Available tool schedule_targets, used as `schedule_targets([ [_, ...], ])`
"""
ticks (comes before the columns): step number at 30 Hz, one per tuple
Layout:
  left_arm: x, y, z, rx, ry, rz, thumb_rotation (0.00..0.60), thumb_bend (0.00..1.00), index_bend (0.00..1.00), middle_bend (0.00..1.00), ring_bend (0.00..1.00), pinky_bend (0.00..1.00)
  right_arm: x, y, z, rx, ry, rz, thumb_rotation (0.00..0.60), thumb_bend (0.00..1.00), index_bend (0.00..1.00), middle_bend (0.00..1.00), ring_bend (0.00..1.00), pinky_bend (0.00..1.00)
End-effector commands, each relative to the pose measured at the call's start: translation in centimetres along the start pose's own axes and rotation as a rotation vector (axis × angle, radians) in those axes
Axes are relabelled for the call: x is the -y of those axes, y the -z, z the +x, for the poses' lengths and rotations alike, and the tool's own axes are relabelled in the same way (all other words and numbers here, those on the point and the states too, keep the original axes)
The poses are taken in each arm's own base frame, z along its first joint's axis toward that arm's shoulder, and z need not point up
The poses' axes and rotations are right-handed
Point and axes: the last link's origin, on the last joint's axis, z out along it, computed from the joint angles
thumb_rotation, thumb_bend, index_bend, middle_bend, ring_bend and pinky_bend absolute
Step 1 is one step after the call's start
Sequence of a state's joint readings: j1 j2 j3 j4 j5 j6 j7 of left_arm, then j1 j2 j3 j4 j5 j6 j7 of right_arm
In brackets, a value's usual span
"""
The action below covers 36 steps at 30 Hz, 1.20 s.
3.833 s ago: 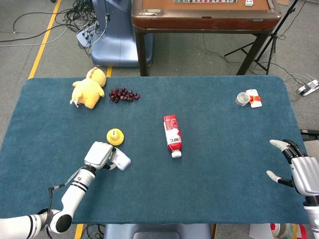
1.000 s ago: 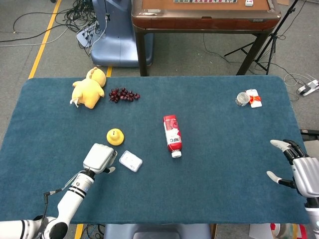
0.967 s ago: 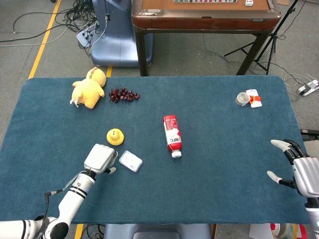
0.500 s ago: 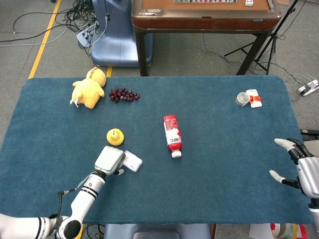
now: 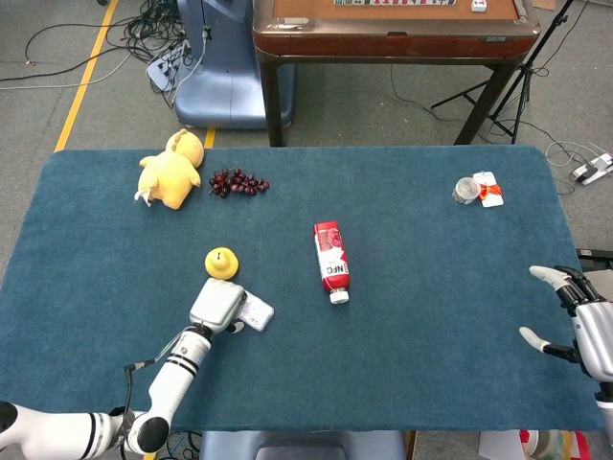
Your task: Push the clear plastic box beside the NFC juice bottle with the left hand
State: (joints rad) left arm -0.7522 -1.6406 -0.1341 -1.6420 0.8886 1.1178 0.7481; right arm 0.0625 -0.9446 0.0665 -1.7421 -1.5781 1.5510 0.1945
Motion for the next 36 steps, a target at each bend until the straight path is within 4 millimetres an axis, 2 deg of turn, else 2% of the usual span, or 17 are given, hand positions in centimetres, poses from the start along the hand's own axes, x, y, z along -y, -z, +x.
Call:
schedule_targets([
  [1,0.0,-0.4,0.2,-0.002,0.019,0.014,0.6,0.0,0.83,1.0,1.0,1.0,0.0,0.0,0.0,-0.001,-0.001,0.0,0.6,0.01,0.23,0.27,0.16,0.49],
  [15,-1.4,-1.4,0.5,0.009,0.067,0.02,0.6,0.0,0.83,1.0,1.0,1.0,-0.1,0.0,0.2,-0.005,-0.003,-0.002,0.6,0.01,0.23,0.27,0.16,0.49],
  [36,-2.6,-3.5,1.2,-0.07,0.023,0.043,0.6,0.0,0.83,1.0,1.0,1.0,-0.1,0.1,0.5,-0.012,-0.01,-0.003,0.6,0.01,0.23,0.27,0.16,0.49],
])
